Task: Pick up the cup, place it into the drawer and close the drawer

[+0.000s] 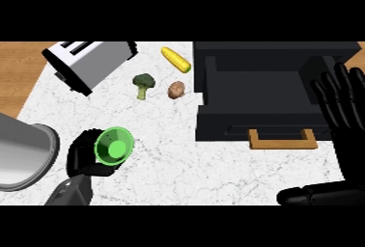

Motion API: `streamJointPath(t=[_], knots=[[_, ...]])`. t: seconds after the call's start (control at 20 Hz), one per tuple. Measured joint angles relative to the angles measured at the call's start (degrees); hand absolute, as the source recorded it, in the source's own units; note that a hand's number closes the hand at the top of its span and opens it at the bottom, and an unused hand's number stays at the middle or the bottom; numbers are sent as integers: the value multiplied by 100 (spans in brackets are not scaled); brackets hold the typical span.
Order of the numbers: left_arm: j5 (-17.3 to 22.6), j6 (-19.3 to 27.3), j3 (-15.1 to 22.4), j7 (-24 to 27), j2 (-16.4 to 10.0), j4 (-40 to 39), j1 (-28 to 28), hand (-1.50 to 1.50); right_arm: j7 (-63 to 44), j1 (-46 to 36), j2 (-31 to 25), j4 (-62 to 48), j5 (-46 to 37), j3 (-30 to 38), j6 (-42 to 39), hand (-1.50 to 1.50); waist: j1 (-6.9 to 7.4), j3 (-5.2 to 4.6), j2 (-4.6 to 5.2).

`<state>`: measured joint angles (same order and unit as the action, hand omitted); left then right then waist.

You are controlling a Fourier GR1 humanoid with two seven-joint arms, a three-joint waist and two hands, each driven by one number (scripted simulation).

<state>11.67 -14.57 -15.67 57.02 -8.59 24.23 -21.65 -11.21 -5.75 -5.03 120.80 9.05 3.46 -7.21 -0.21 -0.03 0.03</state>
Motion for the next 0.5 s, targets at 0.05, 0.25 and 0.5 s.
streamJointPath(t=[0.05, 0.25, 0.5], knots=[[6, 51, 7, 8, 50, 81, -14, 150, 106, 145, 31, -8, -15, -45, -55, -150, -1, -1, -2], [56, 64, 66, -19, 62, 533, 65, 150, 86, 169, -3, 19, -1, -11, -76, -150, 19, 2, -10], [105, -27, 342, -306, 161, 1486, 167, 150, -62, 184, -23, 135, 45, 54, -21, -150, 58, 8, -31]])
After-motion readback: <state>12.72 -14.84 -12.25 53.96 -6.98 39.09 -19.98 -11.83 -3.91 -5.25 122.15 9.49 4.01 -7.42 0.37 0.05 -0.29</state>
